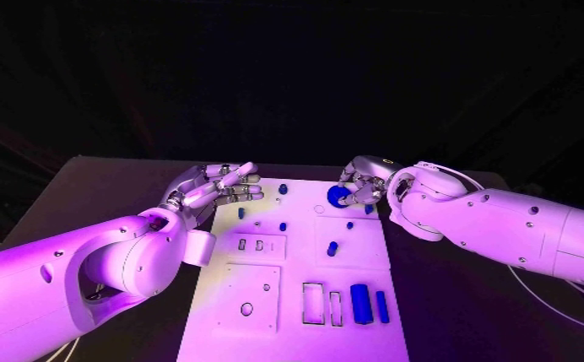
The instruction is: Assemble the parts on the task board
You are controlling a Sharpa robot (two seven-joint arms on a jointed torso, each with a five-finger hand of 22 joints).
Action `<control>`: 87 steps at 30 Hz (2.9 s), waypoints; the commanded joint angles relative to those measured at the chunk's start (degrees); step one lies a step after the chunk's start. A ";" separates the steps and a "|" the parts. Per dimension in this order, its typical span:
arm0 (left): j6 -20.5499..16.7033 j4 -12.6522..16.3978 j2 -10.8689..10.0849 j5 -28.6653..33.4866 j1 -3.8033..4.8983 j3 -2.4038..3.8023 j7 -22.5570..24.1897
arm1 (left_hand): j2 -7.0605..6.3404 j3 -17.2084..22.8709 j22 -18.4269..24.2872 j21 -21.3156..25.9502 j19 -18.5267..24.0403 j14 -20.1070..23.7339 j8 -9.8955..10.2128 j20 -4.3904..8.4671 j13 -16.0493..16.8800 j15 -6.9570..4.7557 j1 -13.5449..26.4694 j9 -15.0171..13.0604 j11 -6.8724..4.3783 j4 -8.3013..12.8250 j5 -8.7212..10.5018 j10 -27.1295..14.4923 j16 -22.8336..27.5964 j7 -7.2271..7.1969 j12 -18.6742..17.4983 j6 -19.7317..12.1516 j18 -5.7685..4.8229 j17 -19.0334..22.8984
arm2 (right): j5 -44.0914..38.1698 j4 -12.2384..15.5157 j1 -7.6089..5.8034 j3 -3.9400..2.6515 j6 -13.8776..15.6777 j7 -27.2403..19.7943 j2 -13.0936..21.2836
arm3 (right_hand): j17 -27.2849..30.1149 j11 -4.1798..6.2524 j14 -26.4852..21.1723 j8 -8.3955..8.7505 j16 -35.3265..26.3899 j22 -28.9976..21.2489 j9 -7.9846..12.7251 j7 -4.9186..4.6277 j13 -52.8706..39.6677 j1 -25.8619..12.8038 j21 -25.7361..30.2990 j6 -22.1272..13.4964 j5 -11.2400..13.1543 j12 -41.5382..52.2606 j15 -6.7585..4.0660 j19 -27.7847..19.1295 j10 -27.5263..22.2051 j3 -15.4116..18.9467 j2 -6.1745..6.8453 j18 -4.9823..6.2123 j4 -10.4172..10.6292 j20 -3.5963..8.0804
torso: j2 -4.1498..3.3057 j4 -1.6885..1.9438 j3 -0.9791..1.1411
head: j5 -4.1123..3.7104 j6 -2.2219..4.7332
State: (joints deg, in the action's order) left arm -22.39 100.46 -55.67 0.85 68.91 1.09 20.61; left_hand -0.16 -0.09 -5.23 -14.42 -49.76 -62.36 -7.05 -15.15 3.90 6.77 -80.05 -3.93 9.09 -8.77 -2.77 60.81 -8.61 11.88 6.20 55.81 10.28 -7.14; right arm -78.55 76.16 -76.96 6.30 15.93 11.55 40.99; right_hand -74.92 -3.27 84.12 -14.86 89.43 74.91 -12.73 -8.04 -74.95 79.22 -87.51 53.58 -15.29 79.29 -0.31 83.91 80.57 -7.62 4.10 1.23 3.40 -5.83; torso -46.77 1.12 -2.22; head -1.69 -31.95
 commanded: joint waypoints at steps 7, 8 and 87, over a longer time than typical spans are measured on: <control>1.09 -0.16 0.07 0.01 0.07 0.05 0.31 | 0.12 0.01 0.05 0.13 -0.33 0.06 0.32 -0.14 -0.02 0.34 -0.28 0.07 0.25 0.36 -0.18 0.06 0.25 0.34 -0.17 0.18 0.30 -0.06 | -6.01 2.27 0.33 0.20 5.66 1.03 0.14 | -14.56 0.23 5.76 -0.04 0.38 12.92 0.18 0.25 -5.01 -0.58 -0.96 1.00 -3.07 1.67 -0.54 4.52 1.69 -1.17 0.65 -0.64 0.38 0.36 | 0.04 0.08 -0.01 | 0.08 0.26; 1.07 -0.22 0.06 0.01 0.07 0.05 0.33 | 0.12 0.01 0.05 0.13 -0.33 0.06 0.32 -0.14 -0.02 0.34 -0.28 0.07 0.25 0.36 -0.18 0.06 0.25 0.34 -0.17 0.18 0.30 -0.06 | -6.35 2.62 0.28 0.19 6.09 1.26 0.18 | -14.59 0.24 5.77 -0.02 0.39 12.99 0.20 0.27 -5.08 -0.73 -1.00 1.06 -3.25 1.73 -0.55 4.57 1.75 -1.22 0.73 -0.65 0.45 0.37 | 0.06 0.08 -0.02 | 0.13 0.33; 0.41 -1.47 -0.53 0.04 0.13 0.06 0.67 | 0.36 0.01 0.21 0.26 -0.28 0.05 0.63 -0.18 -0.03 0.38 -0.54 0.07 0.31 0.63 -0.18 -0.02 0.58 0.39 -0.54 0.13 0.29 -0.15 | -7.67 -1.06 1.64 0.99 4.41 2.18 -13.93 | -14.67 -1.18 5.78 6.04 0.42 12.99 2.42 -1.11 -5.01 -8.55 -0.81 -0.90 1.79 1.58 0.69 4.47 1.25 0.50 2.26 -0.61 7.73 -0.81 | -0.06 -0.07 0.02 | 0.96 0.42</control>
State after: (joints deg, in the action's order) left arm -22.44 98.86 -56.25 0.85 68.94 1.10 20.81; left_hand 0.07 -0.09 -5.06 -14.42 -49.76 -62.36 -6.60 -15.15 3.90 6.77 -80.29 -3.93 9.09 -8.46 -2.77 60.81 -8.26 11.88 5.96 55.81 10.28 -7.22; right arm -87.42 74.92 -75.42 7.25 21.91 14.82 27.05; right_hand -74.92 -4.32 84.12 -8.96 89.64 74.94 -10.23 -9.28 -74.95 71.35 -88.40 52.33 -13.29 80.71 0.11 83.91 81.42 -7.13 6.37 1.25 10.89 -6.24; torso -46.80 1.04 -2.20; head -0.70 -31.43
